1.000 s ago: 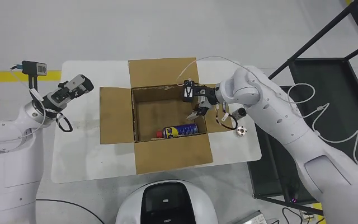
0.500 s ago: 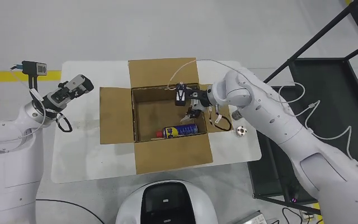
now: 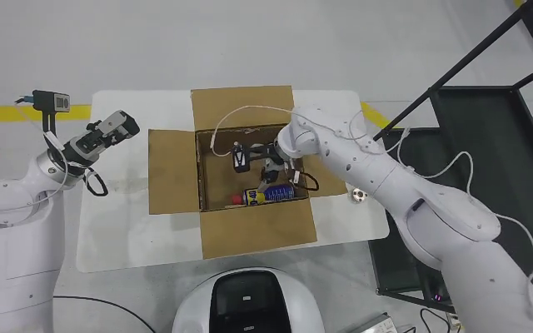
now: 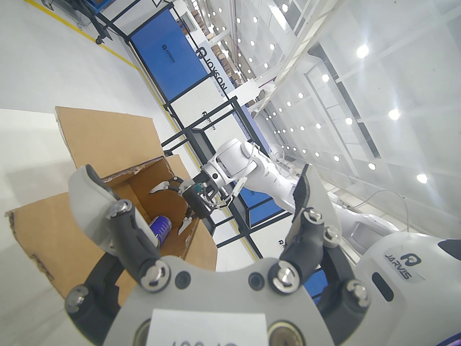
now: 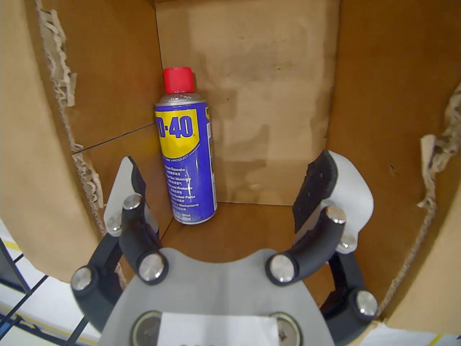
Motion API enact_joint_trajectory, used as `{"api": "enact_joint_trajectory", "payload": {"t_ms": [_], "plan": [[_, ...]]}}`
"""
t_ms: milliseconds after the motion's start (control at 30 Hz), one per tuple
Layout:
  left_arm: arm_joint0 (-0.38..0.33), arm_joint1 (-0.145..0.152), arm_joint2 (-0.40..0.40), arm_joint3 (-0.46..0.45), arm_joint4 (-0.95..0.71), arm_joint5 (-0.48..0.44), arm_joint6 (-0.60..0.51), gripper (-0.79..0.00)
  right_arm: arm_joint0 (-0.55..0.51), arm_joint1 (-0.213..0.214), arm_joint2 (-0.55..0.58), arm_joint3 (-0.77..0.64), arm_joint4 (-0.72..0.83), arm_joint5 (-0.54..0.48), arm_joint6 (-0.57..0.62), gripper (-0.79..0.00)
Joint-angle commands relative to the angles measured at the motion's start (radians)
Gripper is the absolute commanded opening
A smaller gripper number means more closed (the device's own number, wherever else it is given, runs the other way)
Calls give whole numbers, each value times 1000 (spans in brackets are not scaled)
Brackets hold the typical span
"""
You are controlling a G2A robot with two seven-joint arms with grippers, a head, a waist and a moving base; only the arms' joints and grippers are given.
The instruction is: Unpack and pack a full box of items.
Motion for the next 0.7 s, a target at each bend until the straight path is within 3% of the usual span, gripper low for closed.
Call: {"api": "enact_joint_trajectory", "payload": {"t_ms": [0, 367, 667], "plan": [[0, 0, 0, 0, 0, 0, 0, 0, 13, -35, -25, 61, -10, -3, -12, 0], [0, 0, 0, 0, 0, 0, 0, 0, 30, -199, -123, 323, -29, -91, -37, 0], [0, 0, 0, 0, 0, 0, 0, 0, 25, -285, -157, 472, -55, -91, -67, 0]]}}
